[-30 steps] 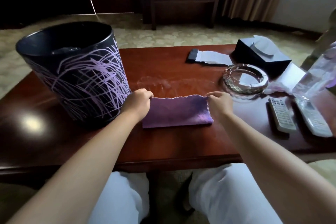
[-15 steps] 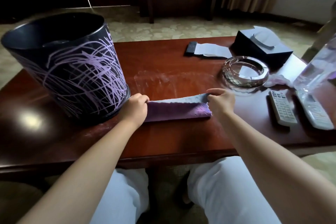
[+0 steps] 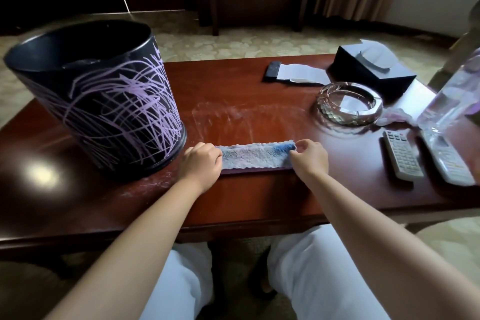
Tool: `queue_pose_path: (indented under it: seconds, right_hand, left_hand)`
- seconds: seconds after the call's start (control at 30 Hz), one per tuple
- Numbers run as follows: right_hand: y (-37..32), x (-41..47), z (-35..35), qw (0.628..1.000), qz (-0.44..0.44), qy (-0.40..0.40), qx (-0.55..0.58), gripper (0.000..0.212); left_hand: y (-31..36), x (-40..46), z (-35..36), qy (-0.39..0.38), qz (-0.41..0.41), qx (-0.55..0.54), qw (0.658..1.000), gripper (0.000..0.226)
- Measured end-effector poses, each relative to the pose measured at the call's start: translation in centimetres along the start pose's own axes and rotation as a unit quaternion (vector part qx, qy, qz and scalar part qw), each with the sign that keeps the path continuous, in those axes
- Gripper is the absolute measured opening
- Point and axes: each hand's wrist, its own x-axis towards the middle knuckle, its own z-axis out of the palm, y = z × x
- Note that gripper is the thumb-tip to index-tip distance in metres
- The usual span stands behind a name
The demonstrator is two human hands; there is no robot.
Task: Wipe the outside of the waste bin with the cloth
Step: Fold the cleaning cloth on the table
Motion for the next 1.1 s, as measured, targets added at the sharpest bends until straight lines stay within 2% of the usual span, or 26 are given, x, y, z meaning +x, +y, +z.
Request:
queue_pose_path:
  seconds: [0.13,0.27,0.37,0.47,0.6,0.67,0.77,0.83,0.97,1.03,1.1]
  right_hand:
    - [-0.2,0.5,0.1,0.997,-0.032,-0.018,-0.074,0.041]
    - [-0.4,0.9,0.2,0.992,-0.034,-0.043,-0.113,0.038]
    - [-0.4,1.0,0.2,0.995,-0.039,-0.014,-0.089,0.032]
    - [-0.8,1.0,-0.1,0.998,-0.042,0.02,-0.035,0.027]
    - [-1.1,1.5,0.3,0.996,-0.055,0.062,-0.02,0.019]
    - [-1.0,1.7,0.8,0.995,-0.053,0.057,-0.056,0.023]
    - [-0.6,1.6,1.4,0.989,-0.01,0.039,-0.139,0.042]
    - [-0.8,1.4,1.4,0.982,0.018,0.035,-0.186,0.05]
    - [-1.9,1.5,1.1,0.981,0.051,0.002,-0.185,0.042]
    - [-2.3,1.5,1.0,0.989,0.047,0.009,-0.139,0.033]
    - [-2.3,1.2,0.9,0.996,0.028,0.028,-0.084,0.025]
  left_hand:
    - [-0.6,1.8,0.8,-0.055,-0.065,0.033,0.996,0.027]
    - [-1.2,2.7,1.3,-0.104,-0.117,0.092,0.983,0.027]
    - [-1.2,2.8,1.2,-0.097,-0.111,0.091,0.985,0.02]
    - [-1.1,3.0,0.7,-0.053,-0.116,0.037,0.991,0.015]
    - [-0.8,3.4,0.8,-0.023,-0.111,0.064,0.992,0.011]
    - [-0.8,3.5,1.4,-0.047,-0.115,0.061,0.99,0.016]
    - [-0.8,3.6,1.7,-0.103,-0.145,0.051,0.983,0.036]
    - [-0.8,3.9,1.5,-0.135,-0.167,0.065,0.975,0.042]
    - [-0.6,4.5,0.6,-0.175,-0.202,0.103,0.958,0.033]
    - [-0.5,4.8,0.3,-0.183,-0.225,0.058,0.955,0.025]
    - [-0.3,5.0,0.0,-0.151,-0.255,-0.044,0.954,0.01]
